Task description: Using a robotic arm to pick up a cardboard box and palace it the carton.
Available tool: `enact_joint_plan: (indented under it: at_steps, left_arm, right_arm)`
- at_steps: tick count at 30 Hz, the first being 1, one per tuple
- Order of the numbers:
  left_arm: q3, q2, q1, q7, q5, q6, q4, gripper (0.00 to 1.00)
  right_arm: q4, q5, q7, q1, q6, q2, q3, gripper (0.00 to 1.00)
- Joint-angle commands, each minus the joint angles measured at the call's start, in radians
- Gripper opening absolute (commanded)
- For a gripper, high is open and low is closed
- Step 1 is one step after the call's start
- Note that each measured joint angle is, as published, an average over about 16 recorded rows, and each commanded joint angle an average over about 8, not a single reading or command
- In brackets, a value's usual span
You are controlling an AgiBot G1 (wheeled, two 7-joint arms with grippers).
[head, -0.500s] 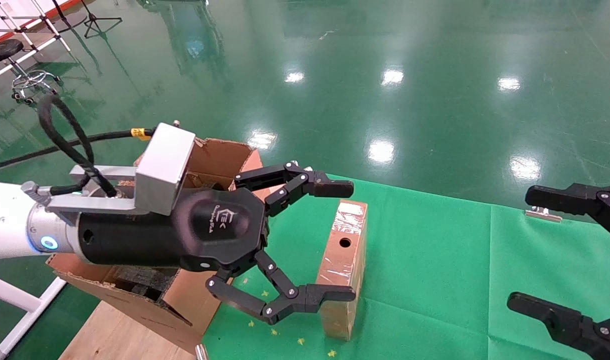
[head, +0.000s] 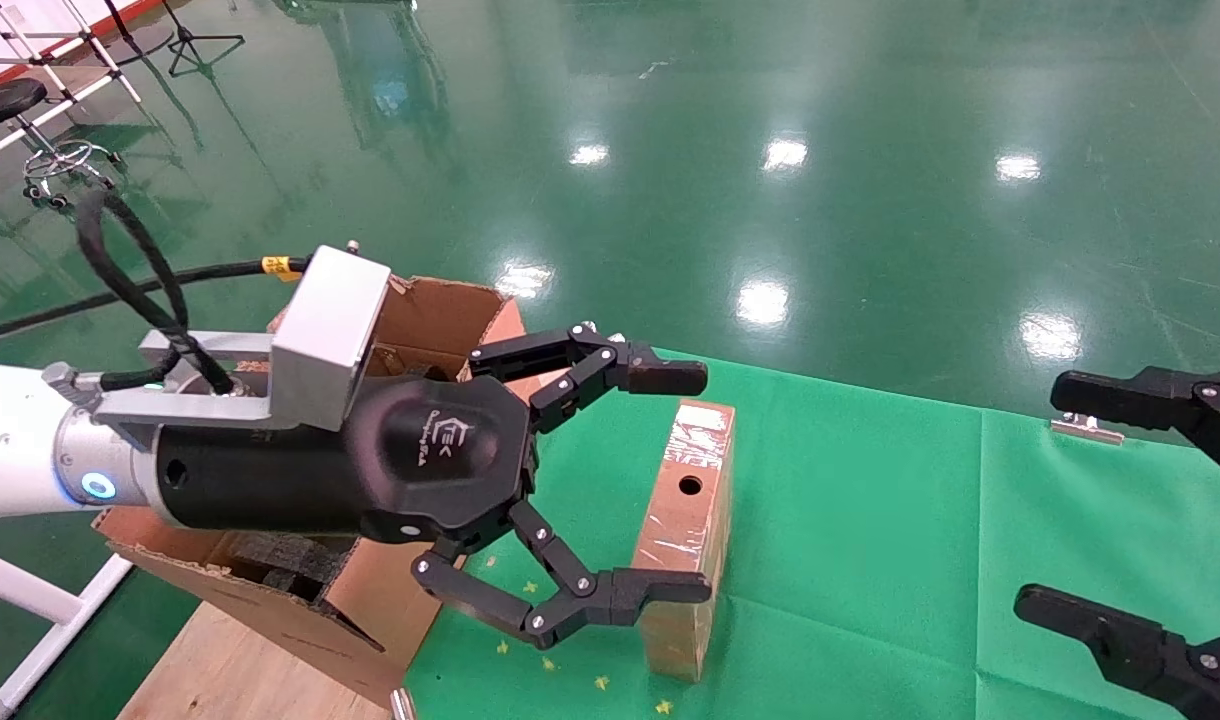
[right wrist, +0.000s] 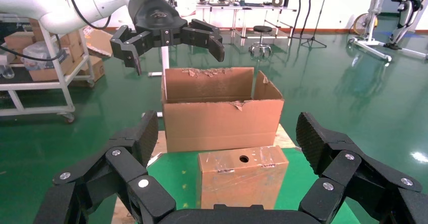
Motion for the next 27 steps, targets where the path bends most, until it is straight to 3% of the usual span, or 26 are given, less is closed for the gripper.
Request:
enact_joint_plan:
  at_steps: [1,6,8,14,27]
  left_arm:
    - [-0.001,0.001,0.001,0.001,-0.003,0.001,0.0,1.0]
    - [0.012,-0.011,-0.01,-0.009,0.044,-0.015,-0.007,1.0]
    - [0.022,-0.019,-0.02,-0.021,0.084,-0.036,-0.014,1.0]
    - [0.057,-0.026,-0.053,-0.082,0.193,-0.111,-0.031,1.0]
    - [0.089,-0.031,-0.09,-0.129,0.265,-0.139,-0.045,1.0]
  right_arm:
    - [0.0,0.0,0.0,0.0,0.0,0.0,0.0,0.76]
    - [0.0,0.0,0.0,0.0,0.0,0.0,0.0,0.14]
    - [0.0,0.0,0.0,0.0,0.0,0.0,0.0,0.01]
    - [0.0,0.0,0.0,0.0,0.0,0.0,0.0,0.0]
    - [0.0,0.0,0.0,0.0,0.001,0.0,0.0,0.0]
